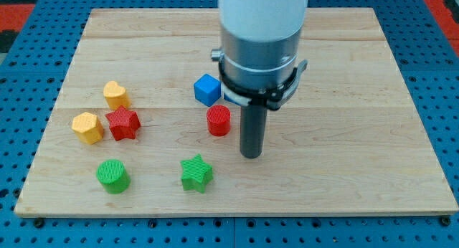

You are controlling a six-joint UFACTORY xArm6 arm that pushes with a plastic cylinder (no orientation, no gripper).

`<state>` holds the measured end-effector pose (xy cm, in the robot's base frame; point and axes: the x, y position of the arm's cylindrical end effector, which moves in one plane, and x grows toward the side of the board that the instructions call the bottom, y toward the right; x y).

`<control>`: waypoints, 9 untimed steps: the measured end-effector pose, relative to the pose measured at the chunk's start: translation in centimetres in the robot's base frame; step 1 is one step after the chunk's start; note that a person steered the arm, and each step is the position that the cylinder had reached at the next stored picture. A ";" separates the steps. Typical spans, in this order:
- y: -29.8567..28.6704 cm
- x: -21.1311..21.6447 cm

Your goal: Push the red circle closely to the red star

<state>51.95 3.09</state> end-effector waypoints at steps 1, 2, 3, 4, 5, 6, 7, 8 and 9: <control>-3.3 -2.7; -7.0 -4.5; -4.6 -2.5; 0.7 -2.7; -0.6 -6.0; -7.9 -9.1; -15.8 -9.0; -16.3 -8.1; -10.5 -5.7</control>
<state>46.28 -7.46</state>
